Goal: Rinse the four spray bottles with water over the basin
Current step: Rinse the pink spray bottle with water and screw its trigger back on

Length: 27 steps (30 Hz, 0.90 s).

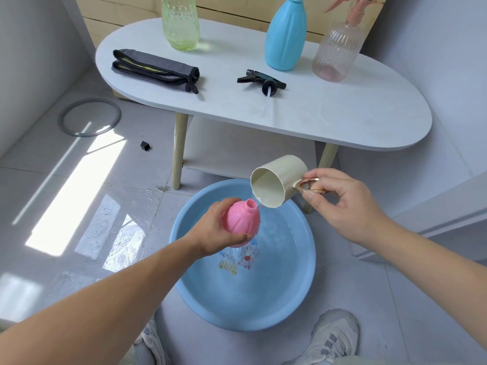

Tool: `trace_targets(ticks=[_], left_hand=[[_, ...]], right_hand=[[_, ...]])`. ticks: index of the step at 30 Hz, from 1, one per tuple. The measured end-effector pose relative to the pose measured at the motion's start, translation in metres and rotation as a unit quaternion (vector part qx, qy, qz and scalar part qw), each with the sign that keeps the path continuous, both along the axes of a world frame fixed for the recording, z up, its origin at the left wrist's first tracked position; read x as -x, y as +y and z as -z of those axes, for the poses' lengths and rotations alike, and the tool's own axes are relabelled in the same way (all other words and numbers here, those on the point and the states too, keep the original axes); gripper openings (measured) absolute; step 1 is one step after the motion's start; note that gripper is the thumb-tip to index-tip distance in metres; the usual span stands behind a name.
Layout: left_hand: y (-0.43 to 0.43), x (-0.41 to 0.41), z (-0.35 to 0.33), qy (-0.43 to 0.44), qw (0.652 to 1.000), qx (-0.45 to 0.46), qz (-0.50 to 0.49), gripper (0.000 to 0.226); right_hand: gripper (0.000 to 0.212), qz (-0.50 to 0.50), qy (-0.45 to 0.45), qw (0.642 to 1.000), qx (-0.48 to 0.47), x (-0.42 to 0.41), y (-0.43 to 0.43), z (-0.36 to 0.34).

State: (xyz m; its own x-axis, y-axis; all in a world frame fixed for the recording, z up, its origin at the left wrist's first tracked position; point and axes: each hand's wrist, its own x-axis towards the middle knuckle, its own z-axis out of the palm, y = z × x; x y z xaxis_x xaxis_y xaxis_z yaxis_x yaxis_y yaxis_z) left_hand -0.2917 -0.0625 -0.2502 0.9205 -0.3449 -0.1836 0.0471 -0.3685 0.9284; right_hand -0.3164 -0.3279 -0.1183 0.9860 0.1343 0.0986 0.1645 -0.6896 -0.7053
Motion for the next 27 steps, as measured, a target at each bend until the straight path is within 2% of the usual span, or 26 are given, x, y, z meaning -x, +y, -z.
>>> trace_targets(ticks=[3, 7, 14, 19, 27], left_hand=[[0.001, 0.000, 0.001, 0.003, 1.000, -0.002, 0.003, 0.069], [0.001, -0.001, 0.004, 0.008, 1.000, -0.009, 0.001, 0.081], [0.001, -0.001, 0.004, -0.001, 1.000, -0.013, 0.007, 0.075], [0.001, 0.000, 0.001, 0.001, 1.000, -0.009, 0.005, 0.070], [0.002, -0.001, 0.004, 0.015, 1.000, -0.017, 0.004, 0.080]], right_hand=[[0.017, -0.001, -0.005, 1.000, 0.012, 0.000, 0.001, 0.000], [0.018, -0.007, -0.016, 0.999, 0.032, -0.001, 0.002, -0.002], [0.020, -0.029, -0.042, 0.998, 0.039, -0.002, 0.004, -0.002], [0.028, -0.073, -0.089, 0.990, 0.084, -0.002, 0.004, 0.000], [0.028, -0.122, -0.154, 0.972, 0.131, -0.004, 0.005, 0.007]])
